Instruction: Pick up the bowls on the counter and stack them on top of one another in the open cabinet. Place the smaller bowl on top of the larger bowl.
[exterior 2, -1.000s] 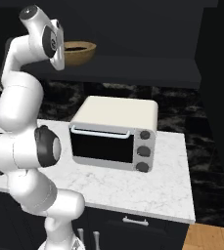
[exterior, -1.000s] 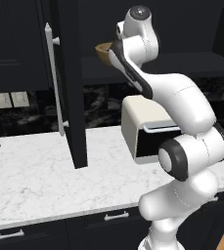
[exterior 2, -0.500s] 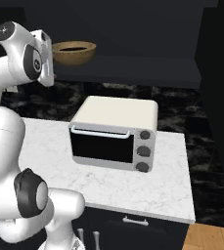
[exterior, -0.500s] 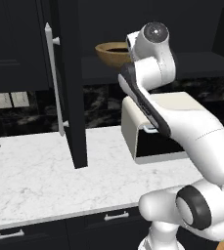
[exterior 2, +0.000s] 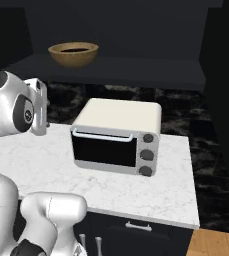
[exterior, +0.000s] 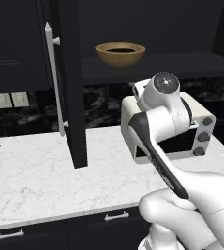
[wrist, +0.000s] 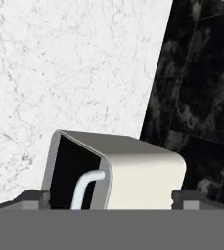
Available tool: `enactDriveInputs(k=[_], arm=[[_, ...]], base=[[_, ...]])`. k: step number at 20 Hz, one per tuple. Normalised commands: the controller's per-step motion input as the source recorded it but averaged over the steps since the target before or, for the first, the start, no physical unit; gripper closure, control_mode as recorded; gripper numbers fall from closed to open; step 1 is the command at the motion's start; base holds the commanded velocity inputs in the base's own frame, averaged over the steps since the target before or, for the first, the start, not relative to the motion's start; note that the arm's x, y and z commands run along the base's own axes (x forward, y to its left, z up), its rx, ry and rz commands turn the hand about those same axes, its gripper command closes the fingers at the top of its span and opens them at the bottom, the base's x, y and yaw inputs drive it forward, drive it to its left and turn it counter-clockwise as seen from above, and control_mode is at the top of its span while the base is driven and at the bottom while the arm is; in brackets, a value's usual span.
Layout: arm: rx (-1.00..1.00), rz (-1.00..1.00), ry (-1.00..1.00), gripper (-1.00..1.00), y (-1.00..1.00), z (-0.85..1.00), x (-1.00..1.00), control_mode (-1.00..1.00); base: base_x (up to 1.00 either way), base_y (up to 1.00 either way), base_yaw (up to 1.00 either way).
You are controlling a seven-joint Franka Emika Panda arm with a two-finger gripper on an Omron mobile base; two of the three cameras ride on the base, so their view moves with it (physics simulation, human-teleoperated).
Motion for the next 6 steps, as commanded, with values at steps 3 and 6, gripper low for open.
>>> enactDriveInputs(k=[3,6], arm=[[0.00,0.00,0.13,-1.00,0.00,-1.00,-0.87,-1.00],[0.02,0.00,0.02,-1.00,0.00,-1.00,-0.40,-1.00]], base=[[0.00,0.00,0.00],[0.00,0.00,0.00]])
